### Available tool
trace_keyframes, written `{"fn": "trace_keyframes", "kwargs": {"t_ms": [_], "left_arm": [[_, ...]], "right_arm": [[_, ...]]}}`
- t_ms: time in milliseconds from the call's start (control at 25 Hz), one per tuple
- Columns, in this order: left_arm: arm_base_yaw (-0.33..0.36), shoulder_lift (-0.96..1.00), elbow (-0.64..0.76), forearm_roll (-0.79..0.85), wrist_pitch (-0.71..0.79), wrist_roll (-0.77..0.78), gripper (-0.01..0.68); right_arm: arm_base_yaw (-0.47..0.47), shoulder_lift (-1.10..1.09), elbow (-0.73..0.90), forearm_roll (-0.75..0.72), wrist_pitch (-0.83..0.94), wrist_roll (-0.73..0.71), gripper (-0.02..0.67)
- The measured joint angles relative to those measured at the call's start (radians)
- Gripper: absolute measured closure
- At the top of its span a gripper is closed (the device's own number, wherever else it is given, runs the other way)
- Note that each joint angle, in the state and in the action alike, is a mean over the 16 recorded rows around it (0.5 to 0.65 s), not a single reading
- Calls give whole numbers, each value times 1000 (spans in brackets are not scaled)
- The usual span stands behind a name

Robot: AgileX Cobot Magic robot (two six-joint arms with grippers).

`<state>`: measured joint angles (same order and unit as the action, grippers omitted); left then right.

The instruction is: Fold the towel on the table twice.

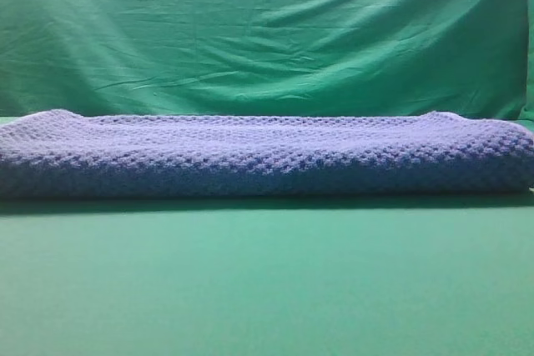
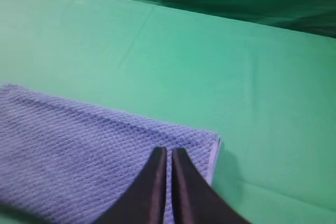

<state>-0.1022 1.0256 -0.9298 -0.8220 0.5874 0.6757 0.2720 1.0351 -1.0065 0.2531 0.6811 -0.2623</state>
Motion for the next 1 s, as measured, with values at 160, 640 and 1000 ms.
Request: {"fn": "trace_keyframes", "kwargs": {"t_ms": [160, 640, 1000], "left_arm": [[0, -120, 2, 187, 77, -199, 673], [0, -472, 27, 434, 242, -445, 673], [0, -739, 155, 458, 267, -451, 673]], "right_arm": [[0, -100, 1, -36, 101, 66, 649], [0, -404, 67, -117, 226, 145, 649], [0, -644, 188, -109, 201, 89, 649]]}}
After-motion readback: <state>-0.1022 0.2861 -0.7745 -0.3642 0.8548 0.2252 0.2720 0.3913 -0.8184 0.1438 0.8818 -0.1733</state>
